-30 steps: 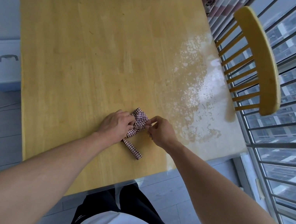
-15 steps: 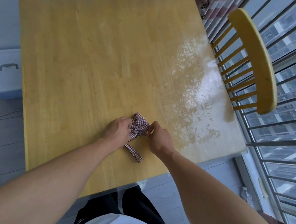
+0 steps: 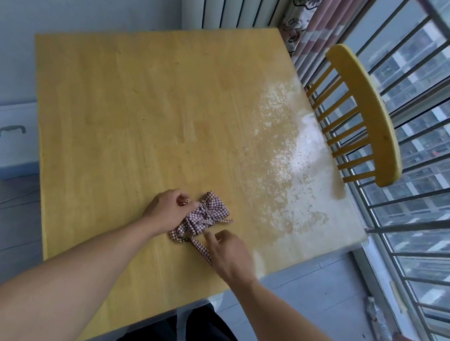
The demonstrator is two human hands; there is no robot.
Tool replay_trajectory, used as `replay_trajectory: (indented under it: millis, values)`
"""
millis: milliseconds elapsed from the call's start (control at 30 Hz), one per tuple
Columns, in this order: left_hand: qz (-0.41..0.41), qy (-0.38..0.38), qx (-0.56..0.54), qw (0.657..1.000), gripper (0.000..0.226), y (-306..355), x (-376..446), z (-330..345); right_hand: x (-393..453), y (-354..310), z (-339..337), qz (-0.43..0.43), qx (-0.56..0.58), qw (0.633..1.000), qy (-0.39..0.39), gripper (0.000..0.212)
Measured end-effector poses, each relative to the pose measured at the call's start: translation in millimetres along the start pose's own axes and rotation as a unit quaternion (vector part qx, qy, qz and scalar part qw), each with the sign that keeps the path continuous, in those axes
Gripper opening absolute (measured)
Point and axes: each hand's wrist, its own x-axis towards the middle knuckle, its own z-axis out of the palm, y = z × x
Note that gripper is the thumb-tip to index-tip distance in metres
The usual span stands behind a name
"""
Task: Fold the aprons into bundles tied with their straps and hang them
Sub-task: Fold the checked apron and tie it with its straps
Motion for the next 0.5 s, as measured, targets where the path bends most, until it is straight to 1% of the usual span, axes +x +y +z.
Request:
replay_trajectory:
  millis: [67, 100, 167, 200, 233, 267, 300, 367, 433, 467, 500]
  values:
    - [-0.015, -0.042, -0.002, 0.999, 0.063, 2, 2, 1, -3, 0, 11, -0.066, -0.077, 0.995, -0.026, 0.054]
    - [-0.022, -0.064, 0.007, 0.998, 0.065, 4, 3, 1, -2, 0, 14, -0.087, -0.103, 0.990, -0.028, 0.052]
    - [-0.018, -0.097, 0.042, 0.994, 0.051, 5, 3, 3, -2, 1, 16, -0.109, -0.109, 0.988, -0.022, 0.050]
    - [-0.016, -0.107, 0.041, 0.993, 0.043, 5, 3, 5, -2, 1, 15, -0.120, -0.095, 0.988, -0.017, 0.047]
    - [-0.018, -0.117, 0.026, 0.993, 0.037, 9, 2, 4, -3, 0, 13, -0.132, -0.069, 0.989, -0.014, 0.042]
    - [-0.032, -0.122, -0.012, 0.992, 0.031, 8, -2, 4, -4, 2, 12, -0.149, -0.041, 0.988, -0.017, 0.037]
    - [-0.028, -0.138, -0.032, 0.990, 0.030, 18, 1, 1, -7, 0, 6, -0.149, 0.003, 0.989, 0.005, 0.032]
    - [-0.039, -0.155, -0.098, 0.982, 0.043, 26, 3, -4, -14, -3, -3, -0.138, 0.081, 0.987, 0.019, 0.025]
    - [-0.019, -0.162, -0.169, 0.972, 0.059, 42, 8, -8, -21, -10, -15, -0.115, 0.174, 0.976, 0.063, 0.016]
    - [-0.001, -0.163, -0.198, 0.967, 0.062, 55, 11, -8, -24, -12, -23, -0.098, 0.222, 0.966, 0.089, 0.011]
    - [0.012, -0.162, -0.225, 0.961, 0.059, 68, 12, -9, -24, -16, -30, -0.075, 0.262, 0.956, 0.105, 0.008]
